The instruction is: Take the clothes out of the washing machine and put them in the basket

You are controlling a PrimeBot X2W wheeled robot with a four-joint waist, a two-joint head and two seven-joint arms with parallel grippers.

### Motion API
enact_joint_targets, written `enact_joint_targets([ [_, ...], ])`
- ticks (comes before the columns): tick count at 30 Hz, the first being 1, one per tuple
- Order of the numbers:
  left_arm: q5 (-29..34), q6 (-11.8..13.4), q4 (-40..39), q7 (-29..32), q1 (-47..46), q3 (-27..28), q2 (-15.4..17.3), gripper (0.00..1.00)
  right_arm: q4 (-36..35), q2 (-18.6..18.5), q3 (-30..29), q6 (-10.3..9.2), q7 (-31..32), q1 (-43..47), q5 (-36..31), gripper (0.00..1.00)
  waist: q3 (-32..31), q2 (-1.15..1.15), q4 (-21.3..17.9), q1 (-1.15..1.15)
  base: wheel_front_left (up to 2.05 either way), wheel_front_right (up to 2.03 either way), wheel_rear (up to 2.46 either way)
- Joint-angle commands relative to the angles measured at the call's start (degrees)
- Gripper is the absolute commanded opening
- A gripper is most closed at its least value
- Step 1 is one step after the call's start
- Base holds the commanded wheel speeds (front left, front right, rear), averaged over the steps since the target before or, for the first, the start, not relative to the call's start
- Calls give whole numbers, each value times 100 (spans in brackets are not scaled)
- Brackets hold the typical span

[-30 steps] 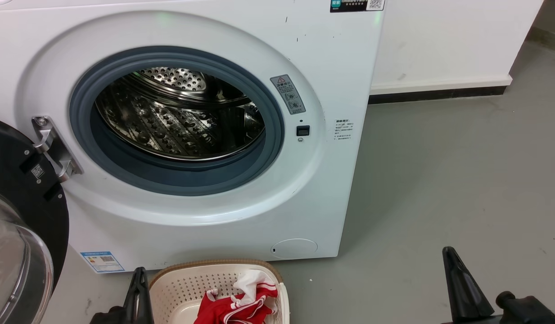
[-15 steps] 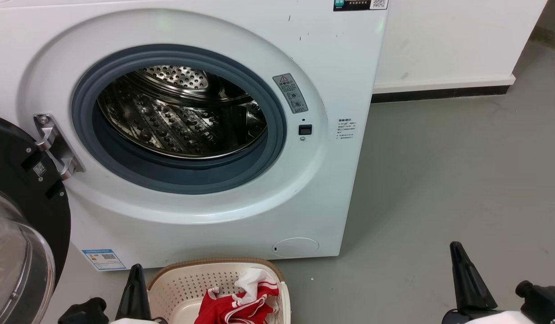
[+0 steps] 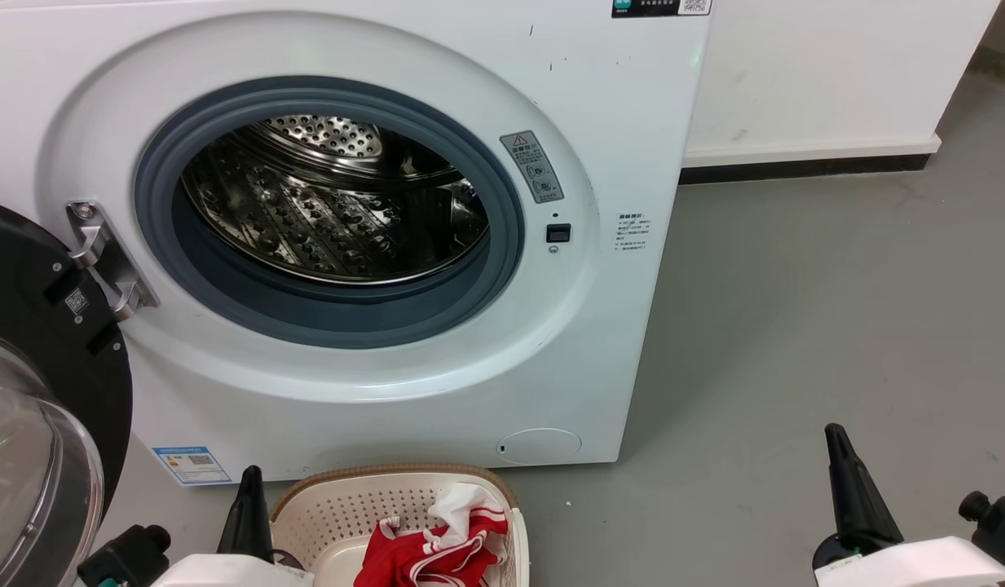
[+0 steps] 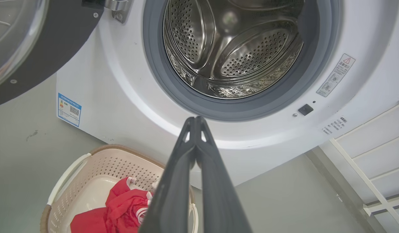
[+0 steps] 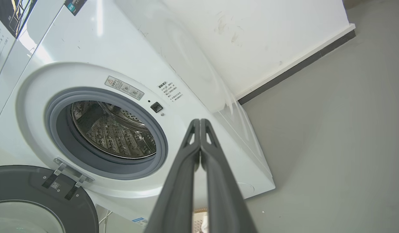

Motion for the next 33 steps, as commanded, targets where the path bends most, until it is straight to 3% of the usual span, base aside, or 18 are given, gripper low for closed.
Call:
enact_joint_targets([
  [1,-207,-48,-38,36,-170,32,22,0,-20,-46,-23,-1,36,-176,218,0,2,0,4,0,0,0,0],
  [33,-2607,-396,295,607,-623,200,17,0,429,-78,-206,-2,570,-639,2612,0,55,0,98,-1,0,0,0],
])
